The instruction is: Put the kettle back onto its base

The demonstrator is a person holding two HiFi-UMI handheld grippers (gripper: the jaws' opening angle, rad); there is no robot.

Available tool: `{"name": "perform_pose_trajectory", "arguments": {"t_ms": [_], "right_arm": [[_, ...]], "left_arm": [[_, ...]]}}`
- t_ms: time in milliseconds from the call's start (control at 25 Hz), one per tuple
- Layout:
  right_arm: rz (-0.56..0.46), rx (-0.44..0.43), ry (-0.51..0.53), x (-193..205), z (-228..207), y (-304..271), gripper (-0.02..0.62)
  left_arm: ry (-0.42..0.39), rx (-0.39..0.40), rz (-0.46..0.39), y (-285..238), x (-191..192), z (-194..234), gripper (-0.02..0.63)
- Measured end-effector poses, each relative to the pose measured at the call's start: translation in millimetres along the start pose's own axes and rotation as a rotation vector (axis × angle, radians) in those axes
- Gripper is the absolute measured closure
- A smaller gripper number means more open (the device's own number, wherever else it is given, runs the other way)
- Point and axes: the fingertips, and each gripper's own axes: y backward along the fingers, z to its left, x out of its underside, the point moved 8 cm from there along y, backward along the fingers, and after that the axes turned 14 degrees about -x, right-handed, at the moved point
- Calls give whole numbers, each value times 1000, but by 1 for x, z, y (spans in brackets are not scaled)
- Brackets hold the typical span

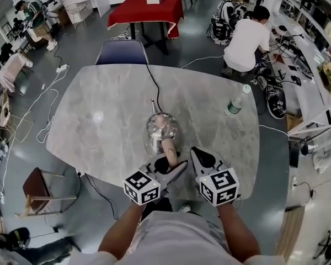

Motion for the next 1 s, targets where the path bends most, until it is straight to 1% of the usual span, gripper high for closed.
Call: {"name": "perform_pose_trajectory", "arguments": {"t_ms": [520,840,920,1000], "right_arm": [[-7,-8,-5,2,4,4,592],[-14,-15,-3,3,6,5,592],[-15,-13,-2,1,5,6,591],[-16,-10,-3,0,6,6,591]], "left_arm": [[-42,-13,41,0,3,9,439],[-46,-28,54,-4,5,13,440],[-44,-36,69,-6,6,17,440],[-59,-41,94,-6,9,18,442]]}}
